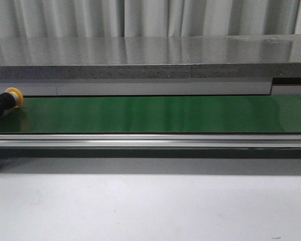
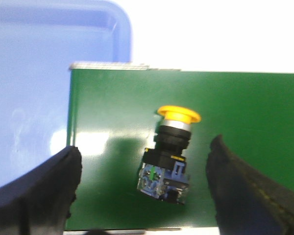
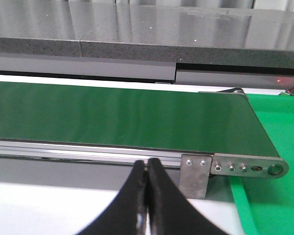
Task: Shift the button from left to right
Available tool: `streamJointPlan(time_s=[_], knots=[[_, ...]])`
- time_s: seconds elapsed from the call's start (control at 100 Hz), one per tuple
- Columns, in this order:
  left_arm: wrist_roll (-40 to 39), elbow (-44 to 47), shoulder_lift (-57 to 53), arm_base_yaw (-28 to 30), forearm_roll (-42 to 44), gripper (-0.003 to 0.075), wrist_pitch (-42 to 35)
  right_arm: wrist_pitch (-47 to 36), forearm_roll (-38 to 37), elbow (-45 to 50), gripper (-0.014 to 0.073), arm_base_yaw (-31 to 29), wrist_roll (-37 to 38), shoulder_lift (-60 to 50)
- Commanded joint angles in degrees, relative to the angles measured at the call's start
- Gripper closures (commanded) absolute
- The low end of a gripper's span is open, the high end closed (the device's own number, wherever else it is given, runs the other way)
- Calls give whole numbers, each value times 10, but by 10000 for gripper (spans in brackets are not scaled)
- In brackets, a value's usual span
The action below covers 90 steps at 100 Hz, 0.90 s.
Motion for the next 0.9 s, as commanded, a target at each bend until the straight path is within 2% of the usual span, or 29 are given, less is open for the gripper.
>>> streamJointPlan(time_s=[0.0,0.12,0.36,0.73,0.89], knots=[[0,-9,-54,-21,-7,211,-31,-46,-3,1,661,-1,-1,-10],[0,23,-106,-50,-7,211,-79,-46,-3,1,661,-1,-1,-10],[0,145,-238,-101,-7,211,-231,-46,-3,1,661,-1,-1,-10],[-2,352,-457,-97,-7,211,-390,-46,-3,1,661,-1,-1,-10],[-2,424,-529,-97,-7,211,-435,-46,-3,1,661,-1,-1,-10]])
